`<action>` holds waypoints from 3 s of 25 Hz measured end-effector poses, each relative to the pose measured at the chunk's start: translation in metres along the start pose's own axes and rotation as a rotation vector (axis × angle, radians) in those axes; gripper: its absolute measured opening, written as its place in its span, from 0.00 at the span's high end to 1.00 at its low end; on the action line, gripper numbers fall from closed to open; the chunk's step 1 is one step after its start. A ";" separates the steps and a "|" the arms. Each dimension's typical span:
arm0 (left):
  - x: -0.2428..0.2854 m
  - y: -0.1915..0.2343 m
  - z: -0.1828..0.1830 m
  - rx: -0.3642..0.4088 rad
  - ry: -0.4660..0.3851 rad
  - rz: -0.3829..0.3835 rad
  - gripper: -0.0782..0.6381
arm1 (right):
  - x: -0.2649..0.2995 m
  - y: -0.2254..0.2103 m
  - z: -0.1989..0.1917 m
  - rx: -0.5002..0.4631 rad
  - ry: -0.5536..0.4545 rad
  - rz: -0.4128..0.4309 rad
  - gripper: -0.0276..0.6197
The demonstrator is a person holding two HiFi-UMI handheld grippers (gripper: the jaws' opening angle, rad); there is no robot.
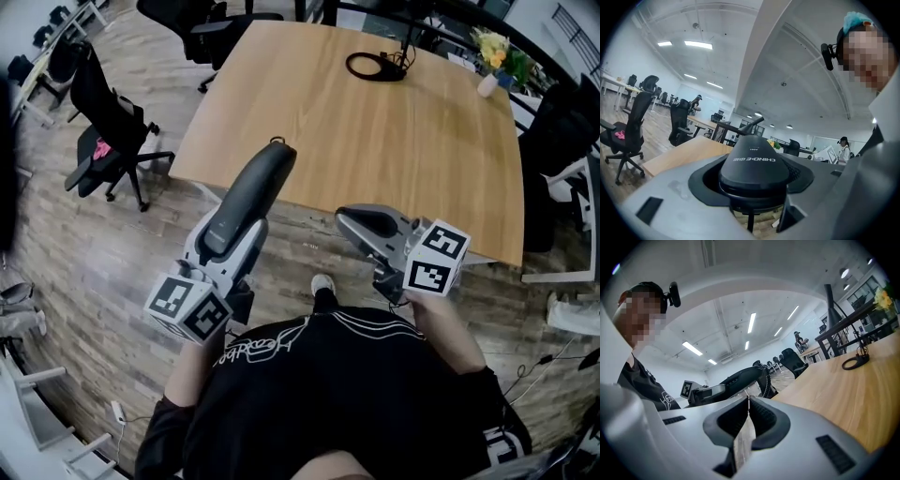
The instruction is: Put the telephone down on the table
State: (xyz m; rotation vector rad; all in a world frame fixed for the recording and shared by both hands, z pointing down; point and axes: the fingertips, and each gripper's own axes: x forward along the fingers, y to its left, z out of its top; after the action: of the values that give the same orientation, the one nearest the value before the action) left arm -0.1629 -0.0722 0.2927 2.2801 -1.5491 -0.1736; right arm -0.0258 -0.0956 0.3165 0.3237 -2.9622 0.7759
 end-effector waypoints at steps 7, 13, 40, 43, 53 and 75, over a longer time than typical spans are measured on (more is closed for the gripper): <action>0.074 0.010 0.005 0.009 0.016 0.005 0.49 | -0.003 -0.065 0.034 -0.004 0.008 -0.006 0.89; 0.103 0.031 0.003 -0.006 0.030 -0.003 0.49 | 0.008 -0.100 0.038 0.026 0.014 -0.033 0.89; 0.287 0.206 -0.027 -0.063 0.230 0.003 0.49 | 0.101 -0.278 0.039 0.255 0.074 -0.191 0.89; 0.305 0.219 -0.038 -0.059 0.257 0.001 0.49 | 0.109 -0.295 0.037 0.273 0.091 -0.204 0.89; 0.344 0.245 -0.084 -0.108 0.346 0.016 0.49 | 0.126 -0.339 0.027 0.322 0.136 -0.224 0.90; 0.346 0.239 -0.140 0.034 0.486 0.050 0.49 | 0.113 -0.342 -0.002 0.368 0.130 -0.247 0.89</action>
State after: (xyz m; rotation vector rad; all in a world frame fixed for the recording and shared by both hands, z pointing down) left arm -0.1944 -0.4332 0.5483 2.0963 -1.3513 0.3954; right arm -0.0616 -0.4064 0.4941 0.6173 -2.5811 1.2487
